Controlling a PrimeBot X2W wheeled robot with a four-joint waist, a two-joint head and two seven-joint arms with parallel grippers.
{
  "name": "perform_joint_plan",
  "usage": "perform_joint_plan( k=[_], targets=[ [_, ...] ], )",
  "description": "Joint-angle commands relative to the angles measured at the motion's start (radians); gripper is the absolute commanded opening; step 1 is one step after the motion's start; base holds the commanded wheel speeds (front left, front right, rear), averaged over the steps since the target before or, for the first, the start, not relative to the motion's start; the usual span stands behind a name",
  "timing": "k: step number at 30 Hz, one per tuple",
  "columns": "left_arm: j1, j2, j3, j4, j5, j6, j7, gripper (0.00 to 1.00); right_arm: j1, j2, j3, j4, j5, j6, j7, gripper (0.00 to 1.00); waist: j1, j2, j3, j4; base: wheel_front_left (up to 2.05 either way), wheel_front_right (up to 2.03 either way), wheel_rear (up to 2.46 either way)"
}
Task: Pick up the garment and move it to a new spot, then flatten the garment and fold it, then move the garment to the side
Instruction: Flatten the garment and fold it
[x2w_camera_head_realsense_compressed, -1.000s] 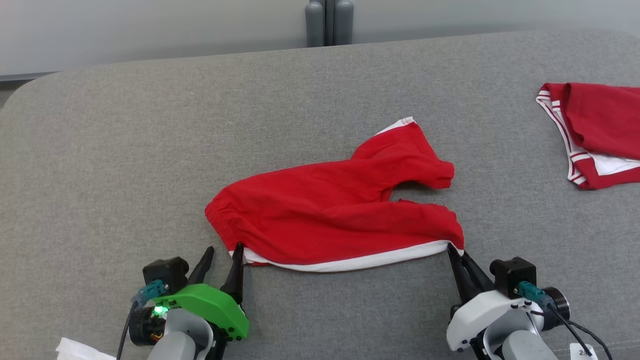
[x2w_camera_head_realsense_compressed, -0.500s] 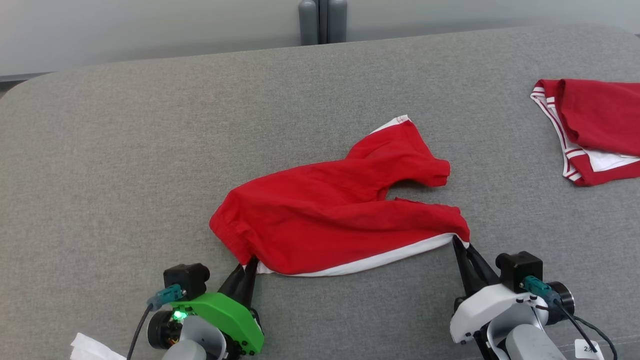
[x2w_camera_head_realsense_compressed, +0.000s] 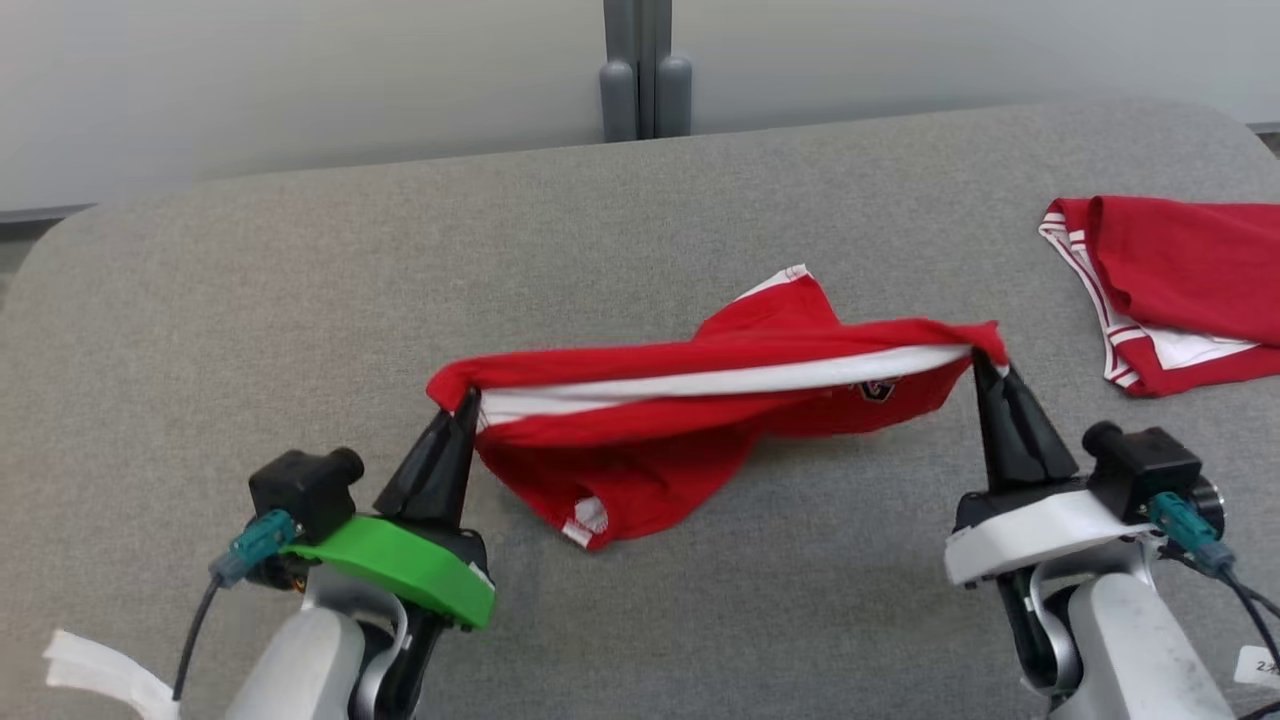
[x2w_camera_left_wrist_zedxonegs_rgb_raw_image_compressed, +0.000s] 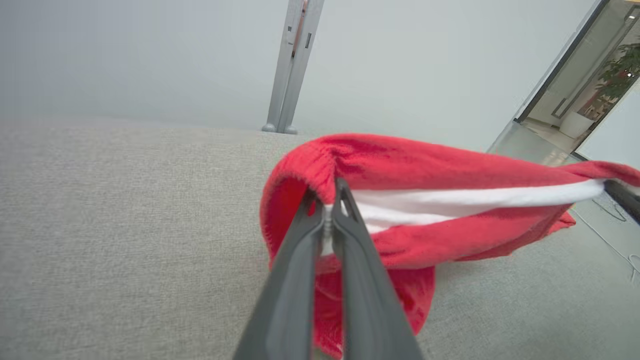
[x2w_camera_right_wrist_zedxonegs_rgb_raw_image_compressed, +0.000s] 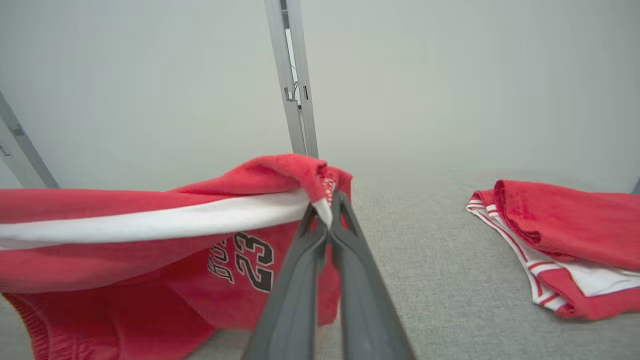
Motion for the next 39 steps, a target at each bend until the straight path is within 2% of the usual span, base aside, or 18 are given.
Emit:
perform_joint_plan(
  k=[1, 6, 14, 18, 23, 27, 31, 33, 36, 39],
  targets=[
    [-0.022, 0.019, 0.007, -0.051, 0.014, 0.006, 0.013, 0.0, -0.007, -0.009, -0.011, -0.047, -0.007, -0.002, -0.006, 0.0, 0.0, 0.0, -0.049, -0.005, 0.0, 0.0, 0.0],
    [-0.058, 0.068, 0.026, -0.283, 0.007, 0.03, 0.093, 0.0, -0.003, -0.027, -0.048, -0.239, -0.029, -0.002, 0.009, 0.0, 0.0, 0.0, -0.108, -0.014, 0.0, 0.0, 0.0],
    [-0.146, 0.148, 0.039, -0.617, -0.005, 0.047, 0.267, 0.0, 0.014, -0.021, -0.082, -0.594, -0.063, -0.002, 0.085, 0.0, 0.0, 0.0, -0.137, -0.042, 0.0, 0.0, 0.0],
    [-0.195, 0.172, 0.048, -0.72, -0.03, 0.056, 0.348, 0.0, 0.015, -0.028, -0.076, -0.719, -0.077, -0.002, 0.126, 0.0, 0.0, 0.0, -0.134, -0.058, 0.0, 0.0, 0.0],
    [-0.249, 0.195, 0.063, -0.757, -0.045, 0.068, 0.416, 0.0, 0.016, -0.031, -0.063, -0.805, -0.079, -0.002, 0.166, 0.0, 0.0, 0.0, -0.107, -0.074, 0.0, 0.0, 0.0],
    [-0.288, 0.193, 0.063, -0.715, -0.062, 0.071, 0.447, 0.0, 0.006, -0.014, -0.055, -0.783, -0.007, -0.002, 0.195, 0.0, 0.0, 0.0, -0.043, -0.08, 0.0, 0.0, 0.0],
    [-0.361, 0.188, 0.061, -0.612, -0.07, 0.058, 0.465, 0.0, -0.086, -0.02, -0.015, -0.663, 0.049, -0.001, 0.211, 0.0, 0.0, 0.0, 0.061, -0.087, 0.0, 0.0, 0.0],
    [-0.422, 0.19, 0.059, -0.532, -0.06, 0.048, 0.468, 0.0, -0.175, -0.04, 0.017, -0.568, 0.065, -0.001, 0.209, 0.0, 0.0, 0.0, 0.115, -0.093, 0.0, 0.0, 0.0],
    [-0.562, 0.192, 0.059, -0.4, -0.032, 0.035, 0.458, 0.0, -0.391, -0.072, 0.056, -0.402, 0.058, -0.001, 0.195, 0.0, 0.0, 0.0, 0.204, -0.102, 0.0, 0.0, 0.0],
    [-0.73, 0.169, 0.079, -0.255, 0.019, 0.035, 0.385, 0.0, -0.619, -0.074, 0.057, -0.238, 0.03, -0.001, 0.155, 0.0, 0.0, 0.0, 0.274, -0.105, 0.0, 0.0, 0.0]
  ],
)
